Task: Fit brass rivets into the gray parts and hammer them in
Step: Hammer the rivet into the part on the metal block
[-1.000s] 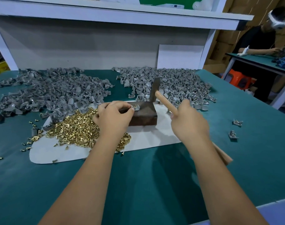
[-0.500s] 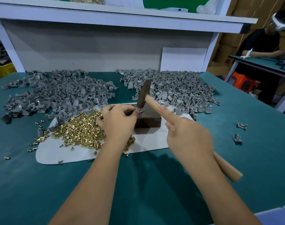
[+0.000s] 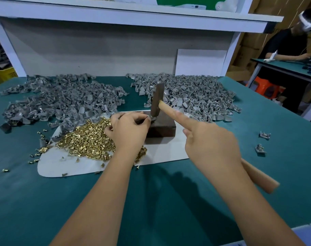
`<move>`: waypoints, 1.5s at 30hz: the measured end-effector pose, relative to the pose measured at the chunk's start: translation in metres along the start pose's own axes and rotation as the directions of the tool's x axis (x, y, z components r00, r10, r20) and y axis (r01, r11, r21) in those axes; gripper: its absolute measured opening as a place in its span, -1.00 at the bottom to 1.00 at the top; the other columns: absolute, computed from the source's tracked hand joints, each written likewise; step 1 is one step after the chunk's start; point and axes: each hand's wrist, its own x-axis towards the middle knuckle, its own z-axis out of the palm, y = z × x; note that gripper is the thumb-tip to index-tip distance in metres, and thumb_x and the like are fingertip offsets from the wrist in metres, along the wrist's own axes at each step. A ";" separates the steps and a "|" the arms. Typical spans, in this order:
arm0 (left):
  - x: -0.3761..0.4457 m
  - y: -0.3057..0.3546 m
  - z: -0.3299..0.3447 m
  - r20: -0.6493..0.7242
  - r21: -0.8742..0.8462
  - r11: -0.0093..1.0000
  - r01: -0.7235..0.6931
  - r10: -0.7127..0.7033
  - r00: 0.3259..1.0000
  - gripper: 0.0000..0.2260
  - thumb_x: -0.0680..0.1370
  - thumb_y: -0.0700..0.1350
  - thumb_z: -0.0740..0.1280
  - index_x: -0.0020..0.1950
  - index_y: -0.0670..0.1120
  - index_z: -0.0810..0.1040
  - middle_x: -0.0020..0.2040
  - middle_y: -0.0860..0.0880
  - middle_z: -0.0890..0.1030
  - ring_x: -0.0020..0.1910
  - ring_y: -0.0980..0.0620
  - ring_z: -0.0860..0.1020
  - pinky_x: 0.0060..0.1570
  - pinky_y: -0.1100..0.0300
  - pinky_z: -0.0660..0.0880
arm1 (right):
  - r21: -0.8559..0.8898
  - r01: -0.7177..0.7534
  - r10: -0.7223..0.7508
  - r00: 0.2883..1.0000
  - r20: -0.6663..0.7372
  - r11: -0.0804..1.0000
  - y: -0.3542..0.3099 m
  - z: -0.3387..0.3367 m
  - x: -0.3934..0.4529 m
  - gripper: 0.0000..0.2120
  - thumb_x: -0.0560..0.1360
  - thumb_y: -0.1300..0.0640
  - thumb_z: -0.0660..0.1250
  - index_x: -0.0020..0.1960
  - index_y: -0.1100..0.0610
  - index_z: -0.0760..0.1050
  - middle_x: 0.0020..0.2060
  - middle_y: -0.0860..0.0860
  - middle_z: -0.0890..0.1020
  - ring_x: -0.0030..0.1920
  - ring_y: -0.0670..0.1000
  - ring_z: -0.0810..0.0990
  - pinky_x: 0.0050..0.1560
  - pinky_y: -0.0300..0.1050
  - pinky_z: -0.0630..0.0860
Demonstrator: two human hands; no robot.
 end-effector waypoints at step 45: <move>0.003 0.014 -0.022 0.175 -0.304 0.927 -0.221 0.282 0.943 -0.84 0.49 -0.03 0.46 -0.10 0.27 0.59 0.11 0.33 0.55 0.37 0.13 0.19 0.38 0.07 0.09 | 0.842 -0.083 -0.086 0.985 0.151 0.533 -0.021 0.044 0.058 -0.87 0.54 0.16 0.32 0.02 -0.01 0.59 -0.19 -0.12 0.63 -0.13 -0.08 0.59 0.01 0.04 0.58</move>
